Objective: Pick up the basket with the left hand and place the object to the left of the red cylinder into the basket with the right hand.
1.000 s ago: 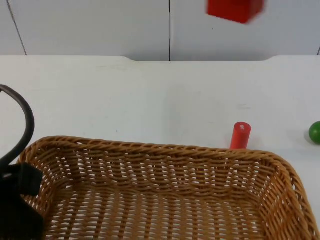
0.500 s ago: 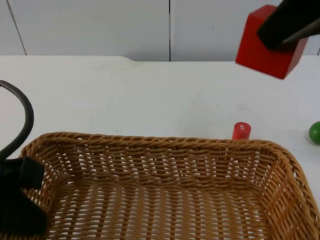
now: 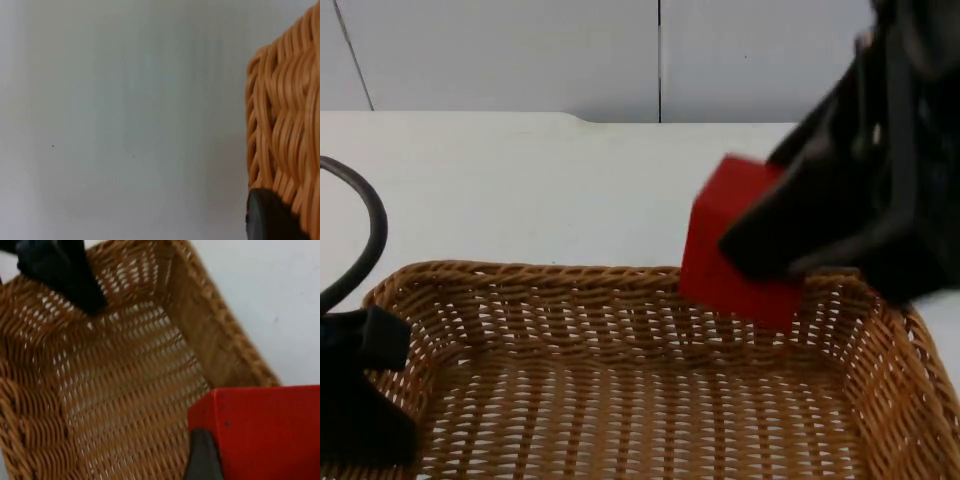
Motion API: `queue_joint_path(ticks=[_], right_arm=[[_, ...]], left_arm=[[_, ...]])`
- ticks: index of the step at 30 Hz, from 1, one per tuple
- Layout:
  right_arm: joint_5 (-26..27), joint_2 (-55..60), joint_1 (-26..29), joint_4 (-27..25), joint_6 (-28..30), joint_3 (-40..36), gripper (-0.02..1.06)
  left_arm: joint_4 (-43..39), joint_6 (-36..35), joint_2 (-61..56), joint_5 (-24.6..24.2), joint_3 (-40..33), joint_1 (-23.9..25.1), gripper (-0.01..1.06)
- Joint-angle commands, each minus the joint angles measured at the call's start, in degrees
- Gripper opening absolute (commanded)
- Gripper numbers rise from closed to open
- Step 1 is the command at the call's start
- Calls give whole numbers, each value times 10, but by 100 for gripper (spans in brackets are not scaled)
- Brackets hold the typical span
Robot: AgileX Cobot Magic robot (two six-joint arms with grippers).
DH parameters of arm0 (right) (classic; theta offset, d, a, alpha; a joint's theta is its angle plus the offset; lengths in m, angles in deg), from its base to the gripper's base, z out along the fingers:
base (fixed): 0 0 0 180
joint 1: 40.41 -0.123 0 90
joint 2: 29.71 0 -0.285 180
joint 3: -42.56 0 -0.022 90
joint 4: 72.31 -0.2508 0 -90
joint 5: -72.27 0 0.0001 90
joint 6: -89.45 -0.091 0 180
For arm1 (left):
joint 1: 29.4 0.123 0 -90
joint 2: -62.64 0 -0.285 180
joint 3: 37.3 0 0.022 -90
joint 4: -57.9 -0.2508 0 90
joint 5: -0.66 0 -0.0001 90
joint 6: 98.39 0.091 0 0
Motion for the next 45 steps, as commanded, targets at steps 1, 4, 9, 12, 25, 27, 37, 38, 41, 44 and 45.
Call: queue_joint_path(ticks=[1, 4, 9, 12, 25, 27, 37, 38, 41, 44, 45], right_arm=[[35, -6, -5, -1, 5, -33, 0], [41, -6, -5, -1, 5, -48, 0], [43, 2, -5, -3, 5, -65, 24], [39, 9, -5, -4, 5, -66, 40], [6, -23, -5, -4, 0, -24, 75], [-10, -66, -5, -1, 0, -10, 75], [-10, -301, -2, 8, 0, -12, 75], [-11, -325, -2, 18, -6, -17, 75], [-11, -368, -2, 47, -37, -29, 75], [-12, -399, -2, 84, -77, -44, 75], [-12, -411, -2, 99, -90, -53, 75]], left_arm=[[26, 0, -5, 6, 0, 0, 0], [29, 0, -5, 6, 0, 0, 0], [43, 0, -5, 9, 0, 0, 0], [43, 0, -5, 9, 0, 0, 0], [44, 0, -5, 7, 0, 0, 0], [44, 0, -5, 7, 0, 0, 0], [44, 0, -5, 10, 0, 0, 0], [44, 0, -5, 10, 0, 0, 0], [44, 2, -5, 10, 0, 0, 0], [44, 2, -5, 10, 0, 0, 0], [44, 2, -5, 10, 0, 0, 0]])
